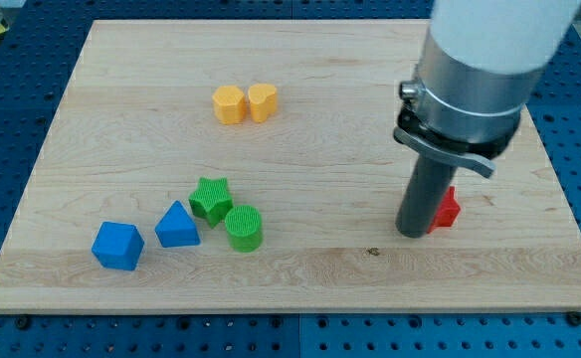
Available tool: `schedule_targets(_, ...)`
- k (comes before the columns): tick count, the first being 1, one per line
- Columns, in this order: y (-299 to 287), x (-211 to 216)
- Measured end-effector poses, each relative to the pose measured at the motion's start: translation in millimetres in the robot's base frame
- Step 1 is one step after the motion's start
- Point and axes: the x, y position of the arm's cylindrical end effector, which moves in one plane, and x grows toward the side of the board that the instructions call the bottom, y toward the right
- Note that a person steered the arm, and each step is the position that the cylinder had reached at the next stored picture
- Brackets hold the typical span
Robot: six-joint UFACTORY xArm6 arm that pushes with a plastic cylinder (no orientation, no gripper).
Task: Push the red star towards the top center
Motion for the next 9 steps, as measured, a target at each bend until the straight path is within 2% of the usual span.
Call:
schedule_targets(2, 55, 22)
schedule_targets(4, 22, -8)
schedule_targets(5, 8, -30)
schedule_targets(8, -29, -140)
schedule_targets(9, -36, -164)
